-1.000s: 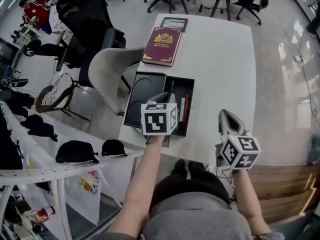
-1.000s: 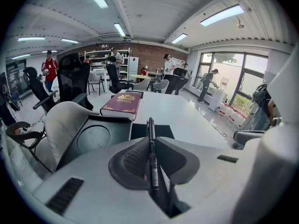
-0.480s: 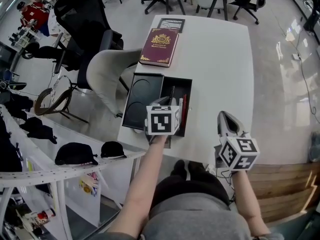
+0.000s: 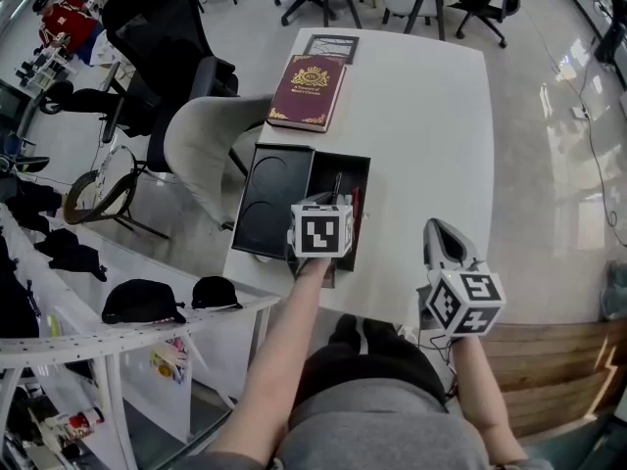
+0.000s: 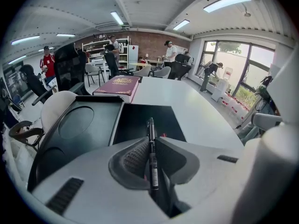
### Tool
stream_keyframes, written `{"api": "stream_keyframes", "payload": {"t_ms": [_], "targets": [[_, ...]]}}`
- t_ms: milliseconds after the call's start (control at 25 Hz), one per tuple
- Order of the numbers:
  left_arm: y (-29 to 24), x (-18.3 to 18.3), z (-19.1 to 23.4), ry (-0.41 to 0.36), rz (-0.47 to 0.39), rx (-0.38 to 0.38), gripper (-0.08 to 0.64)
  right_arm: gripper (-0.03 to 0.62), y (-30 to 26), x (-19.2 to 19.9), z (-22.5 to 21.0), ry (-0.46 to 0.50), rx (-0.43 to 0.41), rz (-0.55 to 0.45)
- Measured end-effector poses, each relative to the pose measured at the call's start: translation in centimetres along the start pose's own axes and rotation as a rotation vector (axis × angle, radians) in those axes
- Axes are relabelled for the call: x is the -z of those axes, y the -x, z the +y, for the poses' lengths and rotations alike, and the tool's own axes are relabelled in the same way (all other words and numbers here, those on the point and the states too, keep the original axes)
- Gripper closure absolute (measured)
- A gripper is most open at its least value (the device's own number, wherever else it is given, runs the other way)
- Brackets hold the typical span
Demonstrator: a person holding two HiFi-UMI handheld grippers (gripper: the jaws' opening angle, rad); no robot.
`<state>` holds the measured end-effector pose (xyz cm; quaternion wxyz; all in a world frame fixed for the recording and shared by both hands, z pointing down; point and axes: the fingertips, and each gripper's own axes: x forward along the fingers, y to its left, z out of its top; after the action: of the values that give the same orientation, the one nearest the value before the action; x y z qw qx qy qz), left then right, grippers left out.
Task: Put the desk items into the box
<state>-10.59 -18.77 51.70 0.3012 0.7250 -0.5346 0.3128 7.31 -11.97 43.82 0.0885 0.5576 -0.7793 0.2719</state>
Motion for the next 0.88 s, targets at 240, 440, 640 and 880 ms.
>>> {"api": "stream_keyframes", "payload": {"t_ms": [240,440,640,880], "targets": [[-1.2,-0.1,0.1,-0.015,0.021,-0.011,0.512,0.589,-0.4,-0.2,-0.6,-0.005,-0.003,0.003],[-2.1,0.1,0.1,0.0,0.043,-0.004,0.512,0.589,-0.6,-0.2,-0.9,-0.01,-0.003,0.006],[-3.0,0.4,0.0,-0.005,0.069,-0.008,0.512,0.589,-0.6,-0.2,-1.4,-0.012,0.001,0.011],[-3.7,0.6,0.1,-0.011,0.081,-0.015,0.512,0.589,-0.5,-0.4,-2.2,-0.017,0.013,0.009]]}}
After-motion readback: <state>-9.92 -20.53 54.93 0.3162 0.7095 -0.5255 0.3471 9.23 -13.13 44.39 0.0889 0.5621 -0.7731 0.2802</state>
